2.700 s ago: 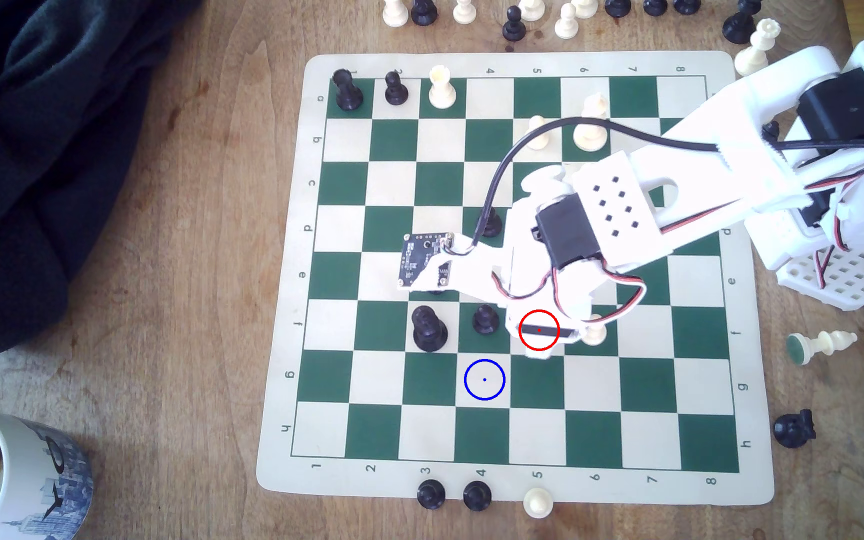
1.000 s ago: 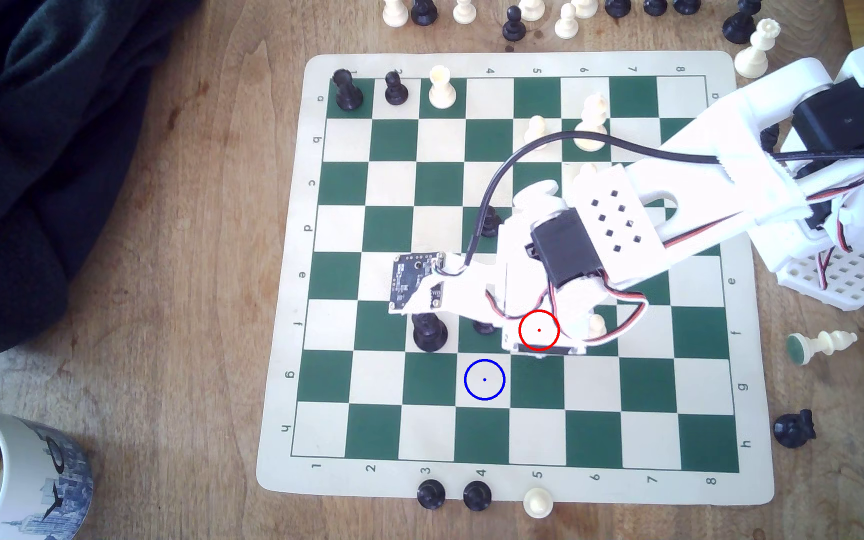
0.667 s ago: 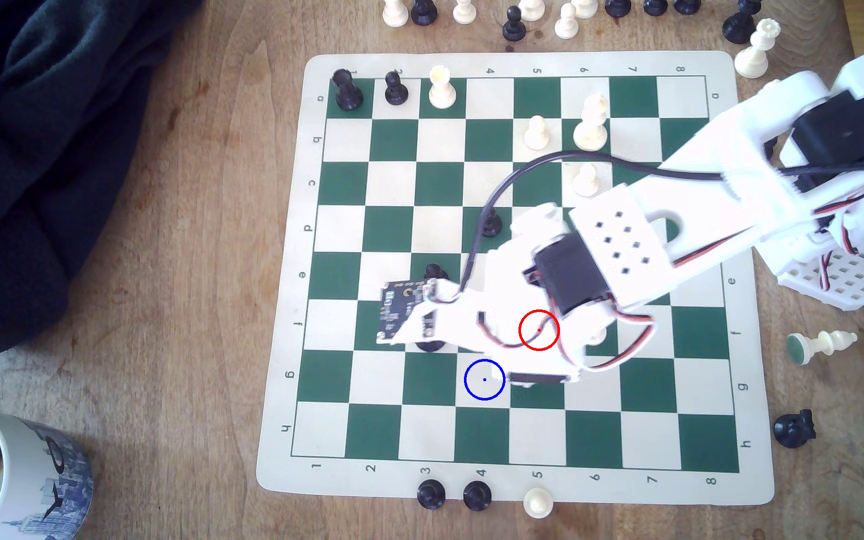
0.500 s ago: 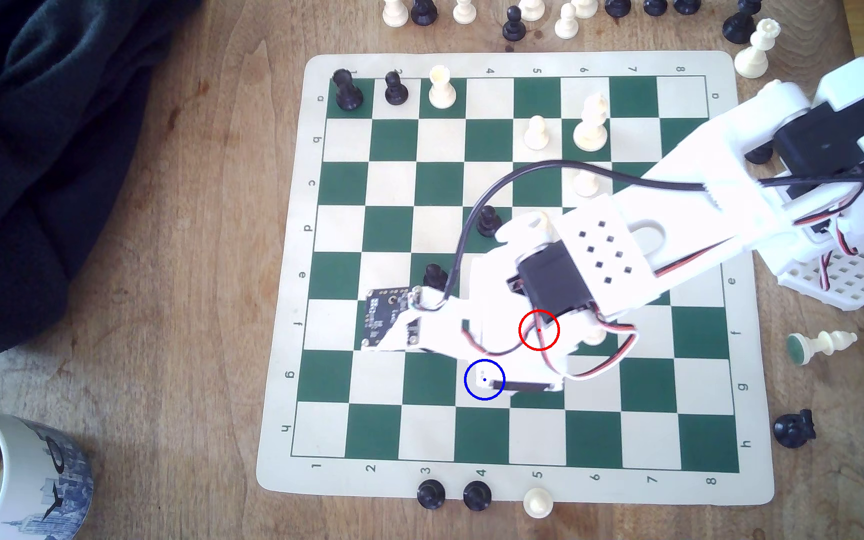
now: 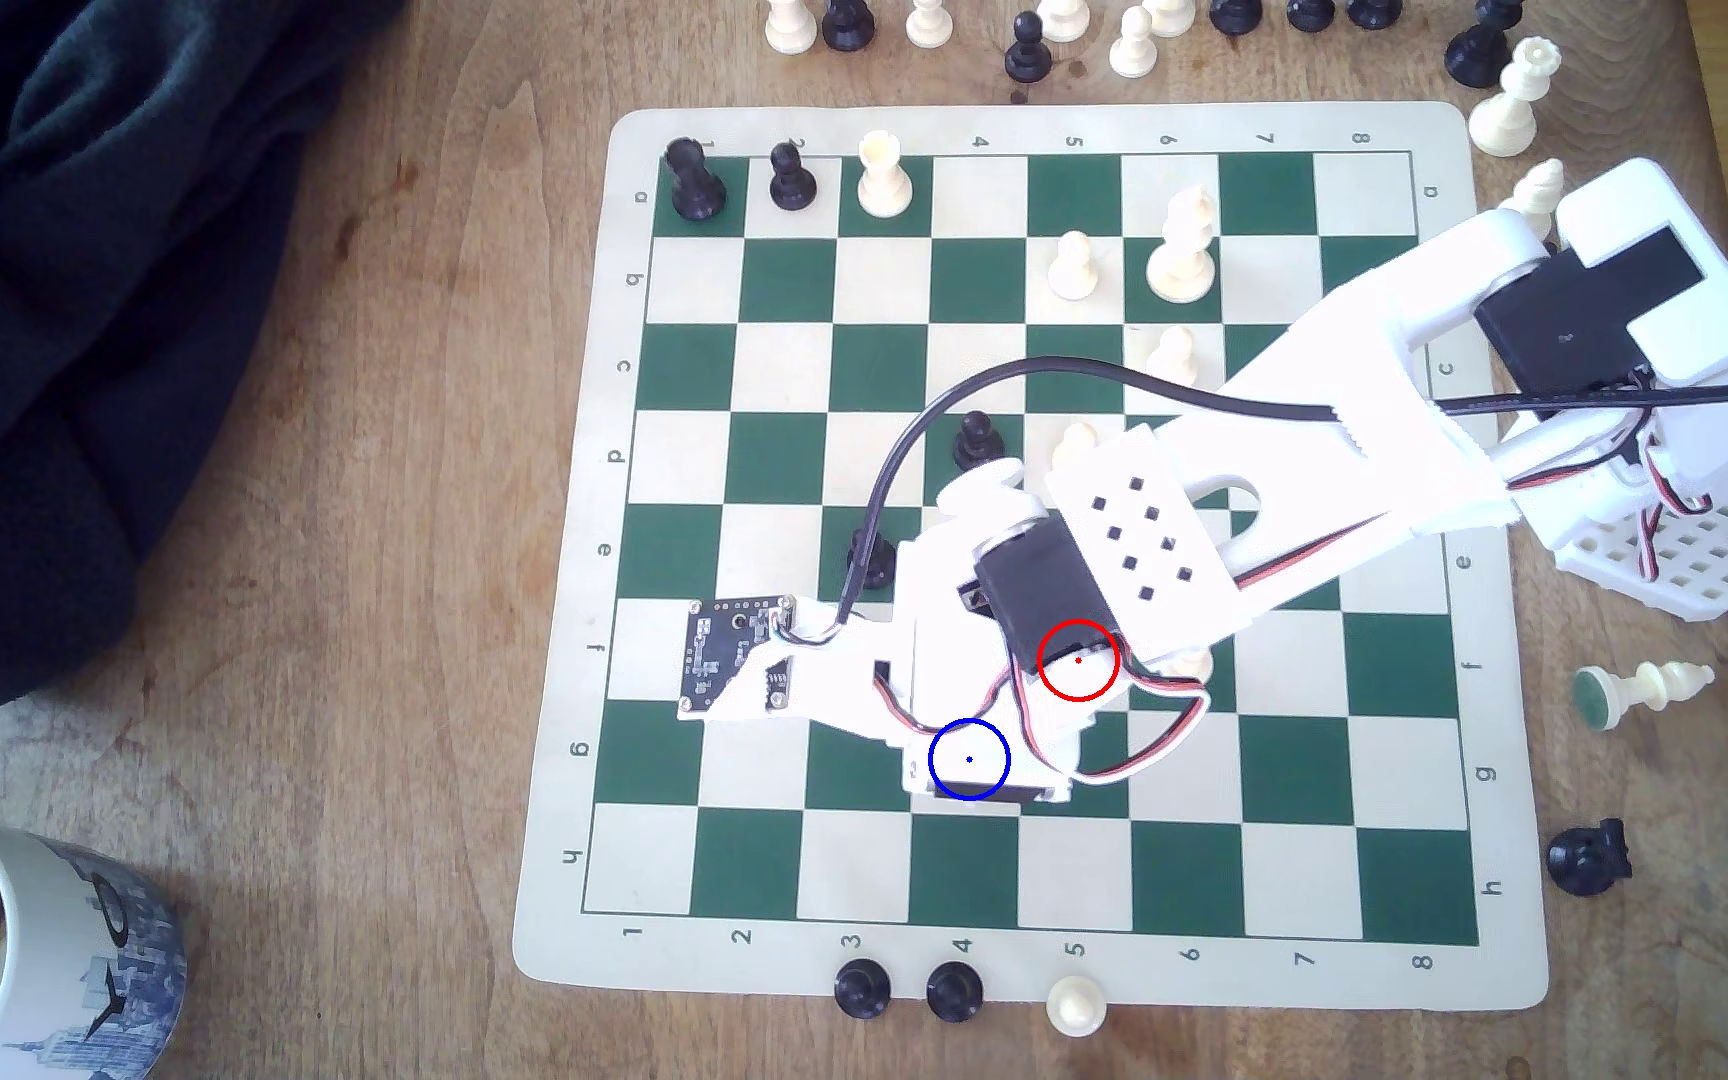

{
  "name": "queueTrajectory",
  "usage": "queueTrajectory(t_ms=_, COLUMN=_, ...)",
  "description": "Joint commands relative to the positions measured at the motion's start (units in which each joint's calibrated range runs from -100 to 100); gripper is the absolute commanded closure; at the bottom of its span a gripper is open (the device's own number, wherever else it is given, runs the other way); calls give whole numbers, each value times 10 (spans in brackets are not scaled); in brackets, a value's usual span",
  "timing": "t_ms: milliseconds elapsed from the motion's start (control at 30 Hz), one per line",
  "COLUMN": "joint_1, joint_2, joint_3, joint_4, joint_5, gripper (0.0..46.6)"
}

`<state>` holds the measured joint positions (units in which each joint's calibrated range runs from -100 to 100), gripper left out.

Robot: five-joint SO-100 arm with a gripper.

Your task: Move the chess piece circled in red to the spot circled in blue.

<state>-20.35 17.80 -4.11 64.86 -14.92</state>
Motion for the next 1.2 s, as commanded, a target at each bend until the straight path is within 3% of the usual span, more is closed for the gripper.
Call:
queueTrajectory(t_ms=0, joint_1=3, joint_2=-2, joint_3=-53, joint_4=-1, joint_5=2, gripper=464)
queueTrajectory(t_ms=267, joint_1=2, joint_2=8, joint_3=-53, joint_4=3, joint_5=2, gripper=456)
queueTrajectory(t_ms=300, joint_1=3, joint_2=8, joint_3=-53, joint_4=3, joint_5=2, gripper=441)
queueTrajectory(t_ms=333, joint_1=3, joint_2=8, joint_3=-53, joint_4=5, joint_5=2, gripper=384)
queueTrajectory(t_ms=400, joint_1=4, joint_2=5, joint_3=-53, joint_4=7, joint_5=2, gripper=328)
queueTrajectory(t_ms=600, joint_1=4, joint_2=-6, joint_3=-53, joint_4=18, joint_5=3, gripper=310)
queueTrajectory(t_ms=700, joint_1=5, joint_2=-34, joint_3=-46, joint_4=37, joint_5=3, gripper=280)
queueTrajectory(t_ms=867, joint_1=5, joint_2=-114, joint_3=-15, joint_4=70, joint_5=3, gripper=270)
queueTrajectory(t_ms=1167, joint_1=-10, joint_2=-299, joint_3=241, joint_4=2, joint_5=3, gripper=252)
